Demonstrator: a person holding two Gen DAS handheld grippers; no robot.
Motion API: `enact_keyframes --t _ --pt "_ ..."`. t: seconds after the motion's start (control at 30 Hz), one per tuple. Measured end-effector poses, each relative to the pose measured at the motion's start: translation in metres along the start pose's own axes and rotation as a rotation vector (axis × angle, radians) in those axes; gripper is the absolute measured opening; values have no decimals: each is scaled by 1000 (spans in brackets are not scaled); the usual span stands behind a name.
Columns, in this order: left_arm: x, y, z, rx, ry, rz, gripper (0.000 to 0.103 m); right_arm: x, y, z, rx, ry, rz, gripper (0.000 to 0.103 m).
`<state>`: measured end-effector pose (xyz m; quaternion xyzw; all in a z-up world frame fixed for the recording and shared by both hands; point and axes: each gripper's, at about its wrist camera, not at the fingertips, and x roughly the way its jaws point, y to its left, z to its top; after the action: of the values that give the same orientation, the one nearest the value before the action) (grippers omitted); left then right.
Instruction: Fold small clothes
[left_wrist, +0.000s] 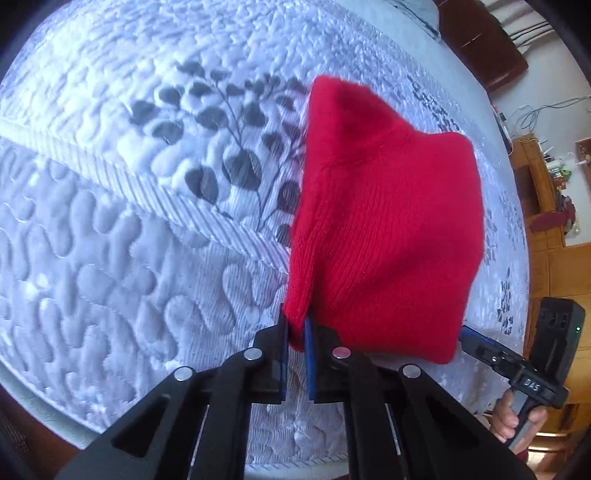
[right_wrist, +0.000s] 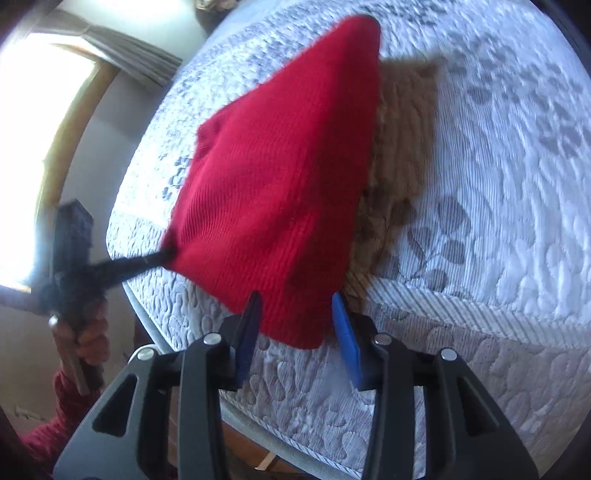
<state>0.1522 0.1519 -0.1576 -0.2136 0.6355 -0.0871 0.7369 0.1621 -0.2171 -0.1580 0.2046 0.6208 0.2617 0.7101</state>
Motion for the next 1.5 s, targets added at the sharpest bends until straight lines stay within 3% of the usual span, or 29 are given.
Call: enact_keyframes --t 0.1,0.17,0.3,0.43,0.57,0.63,0.67,0.7,0.73,0.9,1.03,1.17,1.3,1.4,1.43,1.5 --pt "-1 -2 1 6 -15 -9 7 12 -4 0 26 40 12 55" --pt "-2 -7 0 19 -19 5 8 20 -5 1 31 57 10 48" --pt "-1 -28 1 58 -30 21 8 22 -5 3 19 69 -15 22" --pt "13 -34 0 86 -11 39 10 10 -10 -2 1 78 -86 18" --pt "19 -41 -2 118 -13 65 14 21 -25 -4 38 126 -70 19" --pt "13 -42 0 135 -4 55 20 18 -19 -2 1 127 -72 26" --pt "8 -41 1 137 -2 64 36 16 -14 0 -15 127 -83 29" --pt "1 -39 5 136 -15 90 46 11 -11 3 -31 120 -91 40" --pt "-8 -37 9 142 -41 108 46 4 -8 8 -57 103 -104 45" --pt "-29 -47 53 192 -137 171 47 -27 -14 47 -61 20 -109 49" --pt "-7 -79 112 265 -113 115 47 -33 -25 88 -64 -22 -164 49" --pt "19 -116 159 425 -118 126 46 -24 -34 119 -64 -19 -185 49" --pt "46 -140 169 587 -101 182 46 -11 -40 138 -74 -1 -202 51" --pt "63 -146 174 643 -80 237 46 -2 -44 145 -80 9 -195 52" --pt "70 -145 175 646 -56 227 44 1 -46 148 -77 9 -186 52" --pt "79 -146 172 674 -31 213 22 5 -46 153 -70 7 -173 55"
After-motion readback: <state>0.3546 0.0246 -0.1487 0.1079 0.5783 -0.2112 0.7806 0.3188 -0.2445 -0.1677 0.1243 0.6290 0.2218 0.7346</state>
